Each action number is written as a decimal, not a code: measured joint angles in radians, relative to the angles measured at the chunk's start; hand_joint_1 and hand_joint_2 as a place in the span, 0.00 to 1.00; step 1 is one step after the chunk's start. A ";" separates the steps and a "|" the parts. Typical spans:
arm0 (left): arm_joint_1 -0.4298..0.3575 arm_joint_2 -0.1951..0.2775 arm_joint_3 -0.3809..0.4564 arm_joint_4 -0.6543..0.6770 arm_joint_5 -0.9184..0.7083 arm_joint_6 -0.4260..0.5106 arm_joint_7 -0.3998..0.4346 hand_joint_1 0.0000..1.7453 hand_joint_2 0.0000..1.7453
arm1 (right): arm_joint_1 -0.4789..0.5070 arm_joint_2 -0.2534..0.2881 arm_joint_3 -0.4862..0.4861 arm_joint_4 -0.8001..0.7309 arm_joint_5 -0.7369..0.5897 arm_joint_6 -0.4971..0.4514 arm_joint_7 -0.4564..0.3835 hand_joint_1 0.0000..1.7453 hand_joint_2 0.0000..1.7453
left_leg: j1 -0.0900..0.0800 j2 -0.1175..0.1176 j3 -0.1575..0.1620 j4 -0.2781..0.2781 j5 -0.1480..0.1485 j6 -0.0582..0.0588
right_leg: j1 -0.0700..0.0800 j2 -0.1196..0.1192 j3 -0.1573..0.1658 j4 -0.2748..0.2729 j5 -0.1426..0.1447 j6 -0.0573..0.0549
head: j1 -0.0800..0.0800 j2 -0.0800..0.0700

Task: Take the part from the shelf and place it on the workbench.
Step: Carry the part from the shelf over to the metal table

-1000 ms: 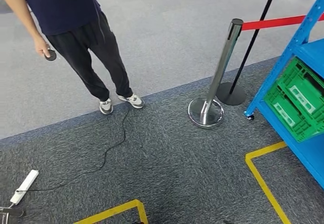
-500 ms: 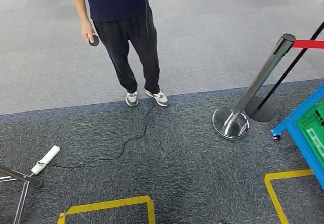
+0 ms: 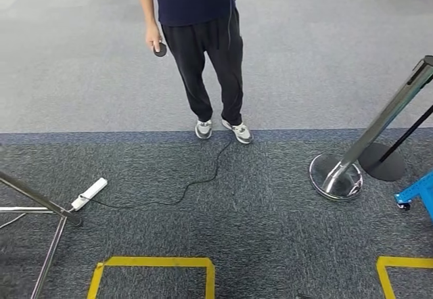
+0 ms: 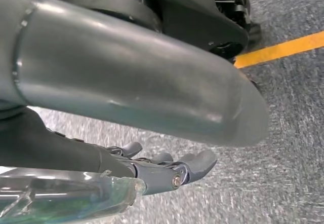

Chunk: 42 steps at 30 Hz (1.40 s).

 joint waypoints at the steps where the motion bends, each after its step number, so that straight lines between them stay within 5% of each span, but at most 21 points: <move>1: -0.002 0.000 0.000 0.000 0.000 0.000 0.000 1.00 1.00 | 0.002 0.000 0.000 0.000 0.000 0.000 0.000 0.00 0.00 | -0.001 0.017 -0.033 0.071 -0.035 -0.002 | 0.002 -0.017 -0.002 0.000 0.000 -0.002 | -0.001 0.000; 3: -0.001 0.000 -0.001 0.000 0.000 0.000 0.000 1.00 1.00 | 0.004 0.000 0.000 0.000 0.000 0.000 0.000 0.00 0.00 | -0.001 0.027 -0.067 0.158 -0.061 -0.004 | 0.004 -0.052 -0.003 0.000 -0.001 -0.003 | -0.001 0.000; 4: -0.001 -0.001 -0.001 0.000 0.000 0.000 0.000 1.00 1.00 | 0.004 0.000 0.000 0.000 0.000 0.000 0.000 0.00 0.00 | -0.001 0.029 -0.057 0.145 -0.046 -0.004 | 0.005 -0.068 -0.004 0.000 -0.001 -0.003 | -0.001 0.000; 5: -0.001 -0.001 -0.001 0.000 0.000 0.000 0.000 1.00 1.00 | 0.003 0.000 0.000 0.000 0.000 0.000 0.000 0.00 0.00 | -0.001 0.038 -0.025 0.093 -0.017 -0.003 | 0.005 -0.083 -0.003 0.000 -0.002 -0.002 | -0.001 0.000; 7: -0.003 -0.001 -0.001 0.000 0.000 0.000 0.000 1.00 1.00 | 0.001 0.000 0.000 0.000 0.001 0.000 0.000 0.00 0.00 | -0.005 0.094 0.058 -0.050 0.036 0.002 | 0.009 -0.107 0.000 0.003 -0.007 0.003 | -0.003 0.000; 9: -0.005 -0.001 -0.002 0.000 0.001 0.000 0.000 1.00 1.00 | 0.000 0.000 0.000 0.000 0.001 0.000 0.000 0.00 0.00 | -0.010 0.131 0.099 -0.125 0.049 0.012 | 0.017 -0.129 0.004 0.006 -0.013 0.012 | -0.002 0.000; 12: -0.002 -0.001 0.000 0.000 0.001 0.000 0.000 1.00 1.00 | -0.002 0.000 0.000 0.000 0.001 0.000 0.000 0.00 0.00 | -0.010 0.096 0.097 -0.134 0.050 0.031 | 0.017 -0.152 0.012 0.008 -0.024 0.026 | 0.000 0.000; 14: -0.002 -0.001 0.001 -0.001 0.001 0.000 0.000 1.00 1.00 | -0.004 0.000 0.000 0.000 0.002 0.000 0.000 0.00 0.00 | -0.005 0.070 0.096 -0.137 0.057 0.043 | 0.011 -0.102 -0.010 0.065 -0.063 0.038 | 0.005 0.000; 16: -0.004 -0.002 0.001 -0.001 0.002 0.000 0.000 1.00 1.00 | -0.003 0.000 0.000 0.000 0.002 0.000 0.000 0.00 0.00 | -0.003 0.044 0.093 -0.137 0.060 0.049 | 0.006 -0.042 -0.071 0.197 -0.129 0.045 | 0.010 0.000; 18: -0.004 -0.002 0.000 -0.001 0.003 0.000 0.000 1.00 1.00 | 0.000 0.000 0.000 0.000 0.003 0.000 0.000 0.00 0.00 | -0.003 0.014 0.090 -0.137 0.062 0.051 | 0.005 -0.026 -0.121 0.294 -0.156 0.046 | 0.011 0.000; 20: -0.003 -0.002 0.001 -0.001 0.005 0.000 0.000 1.00 1.00 | 0.002 0.000 0.000 0.000 0.004 0.000 0.000 0.00 0.00 | -0.003 -0.017 0.091 -0.136 0.064 0.049 | 0.004 -0.017 -0.104 0.246 -0.108 0.044 | 0.011 0.000; 22: -0.001 -0.003 0.001 -0.002 0.006 0.000 0.000 1.00 1.00 | 0.001 0.000 0.000 0.000 0.008 0.000 0.001 0.00 0.00 | -0.002 -0.045 0.090 -0.135 0.066 0.042 | -0.002 0.024 -0.041 0.106 -0.039 0.041 | 0.011 0.000; 25: 0.007 -0.004 0.004 -0.005 0.006 0.000 0.000 1.00 1.00 | 0.001 0.000 0.001 0.000 0.014 0.000 0.004 0.00 0.00 | -0.001 -0.081 0.078 -0.133 0.073 0.023 | -0.006 0.065 0.003 0.013 -0.018 0.037 | 0.009 0.000; 27: 0.019 -0.006 0.005 -0.009 0.006 0.000 0.000 1.00 1.00 | 0.001 0.000 0.001 0.000 0.016 -0.001 0.003 0.00 0.00 | 0.004 -0.088 0.069 -0.133 0.077 0.011 | -0.004 0.042 0.003 0.011 -0.012 0.026 | 0.009 0.000; 29: 0.025 -0.008 0.005 -0.013 0.005 0.000 0.000 1.00 1.00 | 0.001 0.000 0.002 0.000 0.017 -0.001 -0.001 0.00 0.00 | 0.001 -0.039 0.048 -0.092 0.046 0.004 | -0.004 0.016 0.002 0.005 -0.005 0.013 | 0.004 0.000; 31: 0.023 -0.010 0.003 -0.014 0.004 0.000 0.000 1.00 1.00 | 0.003 0.000 0.002 0.000 0.018 -0.002 -0.003 0.00 0.00 | -0.002 0.016 -0.005 0.027 -0.024 -0.001 | -0.001 -0.012 0.000 0.002 -0.003 0.006 | -0.001 0.000; 33: 0.022 -0.012 0.000 -0.013 0.005 0.000 0.000 1.00 1.00 | 0.005 -0.001 0.002 0.000 0.016 -0.004 -0.003 0.00 0.00 | -0.002 0.026 -0.052 0.138 -0.068 -0.004 | 0.001 -0.044 -0.003 0.003 -0.004 0.004 | -0.001 0.000; 34: 0.021 -0.012 0.000 -0.013 0.008 0.000 0.000 1.00 1.00 | 0.005 -0.002 0.002 0.000 0.014 -0.005 -0.003 0.00 0.00 | -0.002 0.027 -0.053 0.149 -0.063 -0.005 | 0.002 -0.059 -0.003 0.003 -0.004 0.003 | -0.001 0.000; 36: 0.015 -0.010 -0.001 -0.013 0.014 0.000 0.000 1.00 1.00 | 0.003 -0.003 0.002 0.000 0.011 -0.006 -0.002 0.00 0.00 | -0.003 0.043 0.002 0.058 -0.008 -0.003 | 0.003 -0.086 -0.002 0.003 -0.005 0.005 | -0.001 0.000; 39: -0.017 -0.005 -0.004 -0.012 0.019 -0.001 0.000 1.00 1.00 | -0.002 -0.006 0.001 0.000 0.004 -0.006 0.001 0.00 0.00 | -0.010 0.103 0.095 -0.114 0.046 0.009 | 0.012 -0.120 0.000 0.007 -0.012 0.016 | -0.001 0.000; 42: -0.049 0.001 -0.009 -0.007 0.018 -0.001 0.000 1.00 1.00 | -0.009 -0.010 0.001 0.000 -0.004 -0.005 -0.002 0.00 0.00 | -0.011 0.081 0.097 -0.133 0.048 0.030 | 0.014 -0.142 0.004 0.006 -0.016 0.030 | 0.000 0.000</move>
